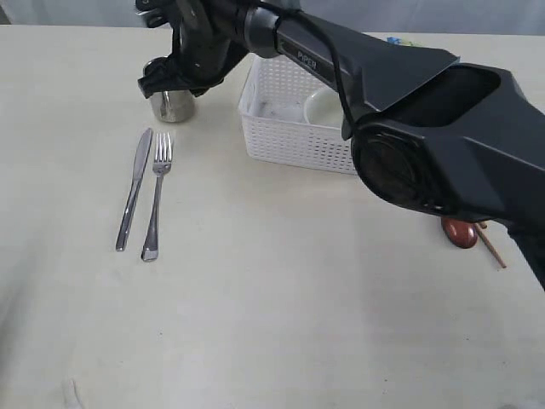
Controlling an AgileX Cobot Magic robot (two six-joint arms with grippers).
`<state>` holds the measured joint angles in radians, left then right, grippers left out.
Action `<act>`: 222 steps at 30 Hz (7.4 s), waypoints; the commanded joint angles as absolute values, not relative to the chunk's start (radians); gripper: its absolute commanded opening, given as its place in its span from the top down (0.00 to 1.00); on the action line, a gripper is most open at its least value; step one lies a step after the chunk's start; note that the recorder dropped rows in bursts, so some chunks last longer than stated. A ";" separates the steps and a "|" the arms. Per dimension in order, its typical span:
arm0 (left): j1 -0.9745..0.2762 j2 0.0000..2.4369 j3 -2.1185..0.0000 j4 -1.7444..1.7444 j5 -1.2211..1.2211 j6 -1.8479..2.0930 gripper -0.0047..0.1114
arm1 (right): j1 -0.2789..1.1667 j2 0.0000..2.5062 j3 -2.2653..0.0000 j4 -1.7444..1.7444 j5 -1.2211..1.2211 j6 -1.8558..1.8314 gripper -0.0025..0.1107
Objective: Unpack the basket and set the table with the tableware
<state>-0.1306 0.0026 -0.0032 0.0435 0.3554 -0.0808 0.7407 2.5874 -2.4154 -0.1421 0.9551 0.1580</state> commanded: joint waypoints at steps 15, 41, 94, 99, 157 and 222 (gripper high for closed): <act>-0.129 0.000 0.000 0.052 0.345 -0.085 0.96 | 0.735 2.455 -2.417 -0.080 1.113 0.100 0.98; -0.129 0.000 0.000 0.052 0.345 -0.085 0.96 | 0.372 1.783 -1.347 0.158 0.715 -0.149 0.95; -0.129 0.000 0.000 0.052 0.345 -0.085 0.96 | 0.609 2.335 -1.989 -0.272 1.171 0.426 0.48; -0.129 0.000 0.000 0.052 0.345 -0.085 0.96 | 0.609 2.370 -1.988 -0.292 1.192 0.426 0.54; -0.129 0.000 0.000 0.052 0.345 -0.085 0.96 | 1.106 2.022 -1.474 -0.254 1.013 0.213 0.98; -0.129 0.000 0.000 0.052 0.345 -0.085 0.96 | 0.265 1.708 -0.993 -0.130 0.761 0.180 0.57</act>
<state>-0.1306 0.0026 -0.0032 0.0435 0.3554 -0.0808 0.2884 1.7008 -1.0447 -0.1406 0.8517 0.2014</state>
